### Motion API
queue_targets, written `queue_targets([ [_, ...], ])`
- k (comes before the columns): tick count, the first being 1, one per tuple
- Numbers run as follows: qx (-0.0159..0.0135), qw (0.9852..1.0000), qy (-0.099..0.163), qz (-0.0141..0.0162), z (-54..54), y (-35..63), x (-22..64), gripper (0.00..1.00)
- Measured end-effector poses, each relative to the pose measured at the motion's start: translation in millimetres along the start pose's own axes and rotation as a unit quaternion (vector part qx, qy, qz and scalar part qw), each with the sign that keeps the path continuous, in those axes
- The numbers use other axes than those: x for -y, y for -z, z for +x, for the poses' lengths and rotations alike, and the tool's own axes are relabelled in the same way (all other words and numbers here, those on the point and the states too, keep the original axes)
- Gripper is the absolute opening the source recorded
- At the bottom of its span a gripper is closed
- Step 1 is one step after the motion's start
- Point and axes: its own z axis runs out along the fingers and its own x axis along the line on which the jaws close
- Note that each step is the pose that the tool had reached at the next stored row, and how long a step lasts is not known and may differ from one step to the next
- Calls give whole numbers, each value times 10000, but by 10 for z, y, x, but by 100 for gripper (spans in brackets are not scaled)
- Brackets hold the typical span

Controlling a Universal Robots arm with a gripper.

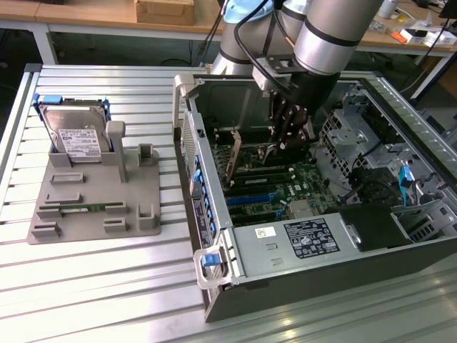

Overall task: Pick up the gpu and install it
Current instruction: 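Insert the gpu into the slot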

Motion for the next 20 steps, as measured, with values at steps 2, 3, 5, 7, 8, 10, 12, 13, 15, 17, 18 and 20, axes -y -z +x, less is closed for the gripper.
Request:
queue_targets([
  [2,6,9998,-213,5,0,-2,0,26],
  [3,8,9996,-284,7,0,-3,0,26],
  [5,4,9996,-297,7,1,-3,0,26],
  [7,4,9996,-297,7,1,-3,-1,26],
  [8,4,9996,-297,7,1,-3,0,26],
  [10,4,9996,-297,7,2,-3,0,26],
  [12,4,9995,-316,8,2,-3,0,26],
  [13,6,9992,-388,10,2,-3,0,26],
  [15,9,9987,-501,13,2,-4,0,26],
  [17,13,9980,-637,16,2,-6,0,26],
  [18,17,9969,-782,20,2,-7,0,26],
  [20,24,9943,-1066,27,2,-9,0,26],
])
